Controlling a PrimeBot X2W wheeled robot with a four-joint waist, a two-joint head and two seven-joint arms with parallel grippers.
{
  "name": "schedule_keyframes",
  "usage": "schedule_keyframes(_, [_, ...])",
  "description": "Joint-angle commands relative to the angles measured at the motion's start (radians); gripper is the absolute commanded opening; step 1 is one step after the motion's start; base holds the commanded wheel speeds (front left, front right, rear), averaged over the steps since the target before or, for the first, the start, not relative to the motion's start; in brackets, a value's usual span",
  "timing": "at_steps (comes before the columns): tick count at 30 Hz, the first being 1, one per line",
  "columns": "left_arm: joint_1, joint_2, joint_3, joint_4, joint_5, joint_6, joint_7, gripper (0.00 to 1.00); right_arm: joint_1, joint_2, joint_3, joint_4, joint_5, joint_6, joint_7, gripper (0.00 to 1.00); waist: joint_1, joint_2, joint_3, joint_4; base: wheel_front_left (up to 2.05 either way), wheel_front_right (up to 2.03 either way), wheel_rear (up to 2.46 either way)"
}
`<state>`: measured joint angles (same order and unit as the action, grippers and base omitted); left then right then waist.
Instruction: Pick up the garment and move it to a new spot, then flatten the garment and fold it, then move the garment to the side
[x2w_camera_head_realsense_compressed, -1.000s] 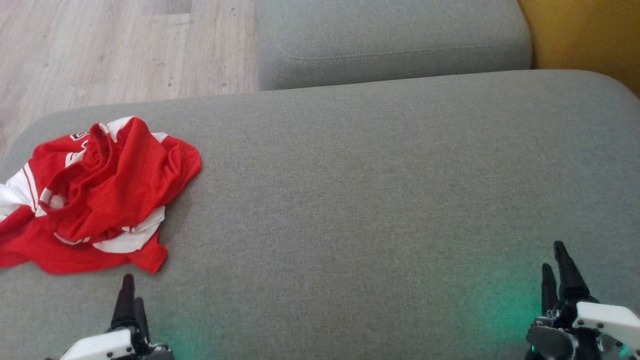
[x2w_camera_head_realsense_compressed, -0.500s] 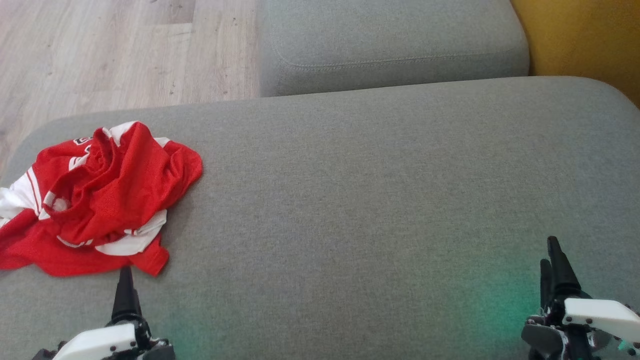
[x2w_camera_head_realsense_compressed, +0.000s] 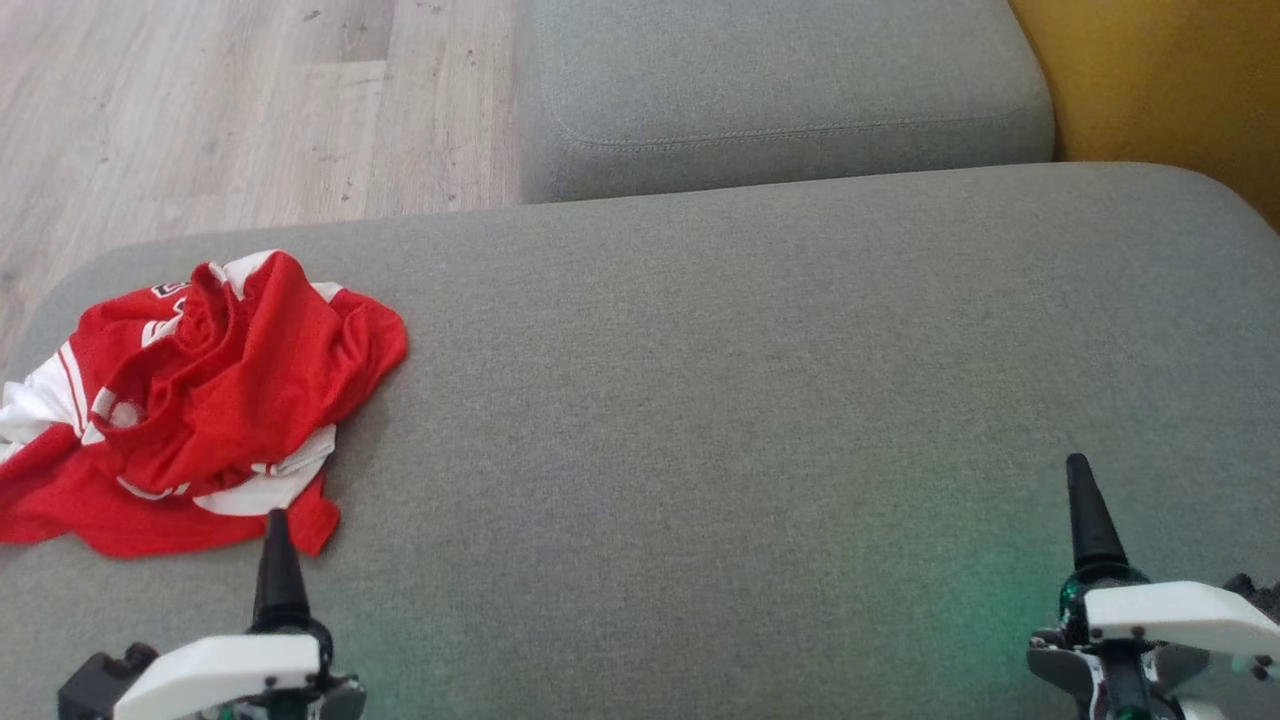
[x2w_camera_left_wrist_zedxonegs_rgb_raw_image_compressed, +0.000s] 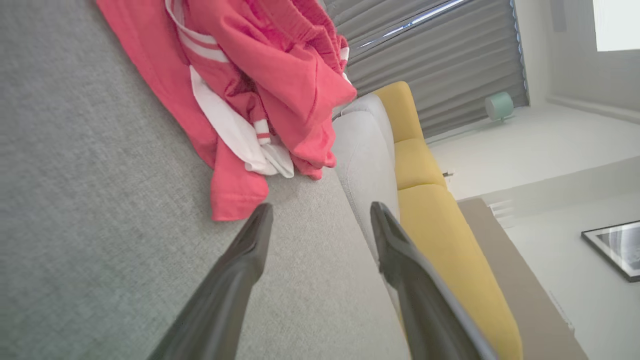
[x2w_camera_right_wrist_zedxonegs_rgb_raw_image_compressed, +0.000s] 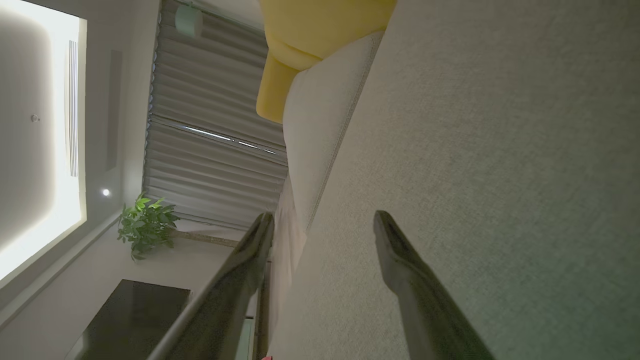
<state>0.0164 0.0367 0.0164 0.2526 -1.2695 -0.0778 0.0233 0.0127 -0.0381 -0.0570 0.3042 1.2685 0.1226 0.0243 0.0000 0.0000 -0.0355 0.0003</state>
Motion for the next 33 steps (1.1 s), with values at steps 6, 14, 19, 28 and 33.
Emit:
schedule_keyframes(6, [-0.015, 0.008, -0.030, -0.054, 0.146, 0.026, -0.031, 1.00, -0.018, -0.006, 0.037, -0.059, -0.129, 0.002, -0.031, 1.00, 0.0000, 0.0000, -0.006, 0.003, 0.00, 0.00, 0.00])
schedule_keyframes(14, [-0.011, 0.014, -0.065, -0.068, 0.265, 0.057, -0.055, 1.00, -0.013, -0.006, 0.073, -0.078, -0.240, 0.003, -0.055, 1.00, 0.0000, 0.0000, -0.013, 0.006, 0.00, 0.00, 0.00])
schedule_keyframes(19, [-0.009, 0.018, -0.085, -0.084, 0.328, 0.074, -0.070, 1.00, -0.011, -0.007, 0.090, -0.088, -0.304, 0.003, -0.069, 1.00, 0.0000, 0.0000, -0.018, 0.009, 0.00, 0.00, 0.00])
schedule_keyframes(28, [-0.002, 0.026, -0.112, -0.101, 0.424, 0.095, -0.093, 1.00, -0.006, -0.007, 0.112, -0.094, -0.403, 0.004, -0.093, 1.00, 0.0000, 0.0000, -0.028, 0.010, 0.00, 0.00, 0.00])
schedule_keyframes(33, [0.000, 0.029, -0.129, -0.110, 0.487, 0.107, -0.108, 1.00, -0.004, -0.008, 0.125, -0.100, -0.464, 0.004, -0.108, 1.00, 0.0000, 0.0000, -0.033, 0.010, 0.00, 0.00, 0.00])
